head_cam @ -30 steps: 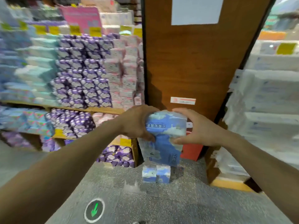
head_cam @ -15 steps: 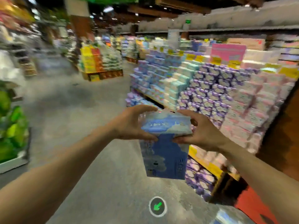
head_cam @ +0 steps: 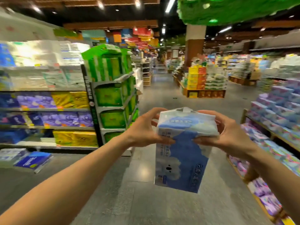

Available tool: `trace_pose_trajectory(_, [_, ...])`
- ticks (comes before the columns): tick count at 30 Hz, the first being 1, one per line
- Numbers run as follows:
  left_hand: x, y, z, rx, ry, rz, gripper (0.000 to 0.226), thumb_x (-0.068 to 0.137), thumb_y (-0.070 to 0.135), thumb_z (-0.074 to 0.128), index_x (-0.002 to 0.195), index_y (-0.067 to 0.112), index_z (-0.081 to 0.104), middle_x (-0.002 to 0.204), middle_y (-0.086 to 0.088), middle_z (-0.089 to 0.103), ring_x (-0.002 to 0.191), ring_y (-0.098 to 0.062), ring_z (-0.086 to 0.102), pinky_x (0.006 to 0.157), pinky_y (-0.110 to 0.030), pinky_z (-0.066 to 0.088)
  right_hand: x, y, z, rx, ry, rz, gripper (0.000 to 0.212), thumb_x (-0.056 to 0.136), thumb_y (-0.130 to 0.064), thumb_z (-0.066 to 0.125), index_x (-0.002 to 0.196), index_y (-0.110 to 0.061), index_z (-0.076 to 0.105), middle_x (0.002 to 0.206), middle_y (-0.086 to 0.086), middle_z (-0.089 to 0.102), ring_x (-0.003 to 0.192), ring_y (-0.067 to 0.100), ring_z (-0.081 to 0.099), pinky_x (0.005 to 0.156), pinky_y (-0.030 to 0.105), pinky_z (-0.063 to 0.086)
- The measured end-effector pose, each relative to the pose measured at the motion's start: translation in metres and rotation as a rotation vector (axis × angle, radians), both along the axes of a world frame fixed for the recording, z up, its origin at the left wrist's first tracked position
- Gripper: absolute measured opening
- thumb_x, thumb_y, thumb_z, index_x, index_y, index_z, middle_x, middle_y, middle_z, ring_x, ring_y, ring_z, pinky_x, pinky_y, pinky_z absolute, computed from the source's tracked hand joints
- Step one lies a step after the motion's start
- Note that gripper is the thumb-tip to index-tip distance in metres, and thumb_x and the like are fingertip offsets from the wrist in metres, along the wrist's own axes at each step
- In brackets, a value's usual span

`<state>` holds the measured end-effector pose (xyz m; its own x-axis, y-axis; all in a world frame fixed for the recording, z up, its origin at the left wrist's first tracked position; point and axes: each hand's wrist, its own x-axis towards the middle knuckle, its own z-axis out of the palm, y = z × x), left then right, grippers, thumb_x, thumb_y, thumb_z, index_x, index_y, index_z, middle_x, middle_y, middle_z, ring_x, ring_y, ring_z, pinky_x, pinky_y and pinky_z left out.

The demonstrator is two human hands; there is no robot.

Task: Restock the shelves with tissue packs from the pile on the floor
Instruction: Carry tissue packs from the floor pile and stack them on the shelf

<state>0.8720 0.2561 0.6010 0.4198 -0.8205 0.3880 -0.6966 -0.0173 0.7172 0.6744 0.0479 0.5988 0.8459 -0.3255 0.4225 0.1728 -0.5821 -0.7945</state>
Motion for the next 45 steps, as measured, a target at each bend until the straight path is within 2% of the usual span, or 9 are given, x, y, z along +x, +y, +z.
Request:
trace_pose_trajectory(6, [0.143, 0.014, 0.012, -0.132, 0.033, 0.222, 0.09, 0.053, 0.046, 0.093, 0.134, 0.033, 0.055, 0.117, 0.005, 0.069, 0.107, -0.015, 0.068, 0.086, -0.044, 0.061, 0.198, -0.021, 0.016, 0.009, -0.038, 0.239, 0.073, 0.062, -0.026, 0.092, 0.126, -0.037, 0.059, 0.115, -0.016, 0.073, 0.109, 0.009, 0.069, 0.077, 0.025, 0.061])
trace_pose_trajectory(11, [0.263, 0.027, 0.043, -0.21, 0.096, 0.393, 0.081, 0.054, 0.043, 0.091, 0.128, 0.032, 0.061, 0.116, 0.001, 0.071, 0.101, -0.019, 0.071, 0.079, -0.045, 0.063, 0.377, -0.032, 0.039, 0.015, -0.077, 0.401, 0.09, 0.063, -0.031, 0.087, 0.144, -0.024, 0.049, 0.123, -0.006, 0.071, 0.111, 0.009, 0.069, 0.085, 0.028, 0.061])
trace_pose_trajectory(14, [0.333, 0.037, 0.065, -0.288, 0.12, 0.491, 0.071, 0.05, 0.04, 0.091, 0.117, 0.035, 0.066, 0.112, -0.003, 0.073, 0.097, -0.02, 0.073, 0.077, -0.041, 0.063, 0.478, -0.018, 0.062, 0.013, -0.103, 0.495, 0.099, 0.065, -0.036, 0.093, 0.148, -0.021, 0.041, 0.127, -0.009, 0.067, 0.109, 0.001, 0.068, 0.082, 0.022, 0.059])
trace_pose_trajectory(18, [0.427, 0.061, 0.07, -0.334, 0.161, 0.616, 0.072, 0.052, 0.034, 0.094, 0.118, 0.029, 0.068, 0.111, -0.002, 0.074, 0.102, -0.022, 0.072, 0.072, -0.037, 0.062, 0.596, 0.021, 0.071, -0.026, -0.097, 0.633, 0.093, 0.067, -0.021, 0.088, 0.146, -0.016, 0.04, 0.117, -0.03, 0.067, 0.11, -0.005, 0.065, 0.08, 0.015, 0.055])
trace_pose_trajectory(21, [0.5, 0.086, 0.067, -0.354, 0.148, 0.652, 0.061, 0.052, 0.037, 0.093, 0.108, 0.045, 0.07, 0.107, 0.006, 0.075, 0.103, -0.016, 0.071, 0.073, -0.035, 0.062, 0.682, 0.045, 0.072, -0.008, -0.131, 0.68, 0.086, 0.065, -0.022, 0.087, 0.141, -0.022, 0.046, 0.115, -0.019, 0.071, 0.105, -0.003, 0.069, 0.077, 0.016, 0.056])
trace_pose_trajectory(27, [0.679, 0.14, 0.082, -0.369, 0.094, 0.695, 0.055, 0.072, 0.011, 0.088, 0.123, 0.017, 0.067, 0.102, 0.004, 0.077, 0.093, -0.007, 0.072, 0.069, -0.024, 0.058, 0.878, 0.104, 0.084, 0.018, -0.205, 0.692, 0.082, 0.066, -0.021, 0.093, 0.138, -0.023, 0.056, 0.12, -0.002, 0.074, 0.107, 0.016, 0.072, 0.078, 0.028, 0.06])
trace_pose_trajectory(32, [0.835, 0.177, 0.124, -0.362, 0.026, 0.721, 0.057, 0.071, 0.016, 0.089, 0.122, 0.028, 0.068, 0.109, 0.006, 0.075, 0.103, -0.009, 0.07, 0.077, -0.026, 0.06, 1.036, 0.142, 0.118, 0.032, -0.233, 0.637, 0.083, 0.06, -0.037, 0.096, 0.133, -0.031, 0.059, 0.114, -0.006, 0.076, 0.102, 0.016, 0.075, 0.085, 0.045, 0.062])
trace_pose_trajectory(38, [1.015, 0.193, 0.143, -0.385, 0.028, 0.704, 0.04, 0.076, 0.013, 0.086, 0.11, 0.028, 0.071, 0.1, 0.003, 0.077, 0.092, -0.012, 0.073, 0.066, -0.025, 0.059, 1.216, 0.165, 0.143, 0.012, -0.253, 0.59, 0.076, 0.056, -0.039, 0.09, 0.126, -0.027, 0.064, 0.106, -0.009, 0.078, 0.096, 0.01, 0.075, 0.079, 0.029, 0.062])
trace_pose_trajectory(45, [1.222, 0.203, 0.171, -0.468, -0.047, 0.734, 0.026, 0.076, 0.019, 0.084, 0.096, 0.028, 0.071, 0.096, 0.001, 0.076, 0.089, -0.016, 0.074, 0.067, -0.033, 0.063, 1.424, 0.177, 0.185, -0.072, -0.356, 0.577, 0.065, 0.068, -0.027, 0.092, 0.126, -0.02, 0.064, 0.108, -0.003, 0.077, 0.094, 0.013, 0.075, 0.073, 0.029, 0.062])
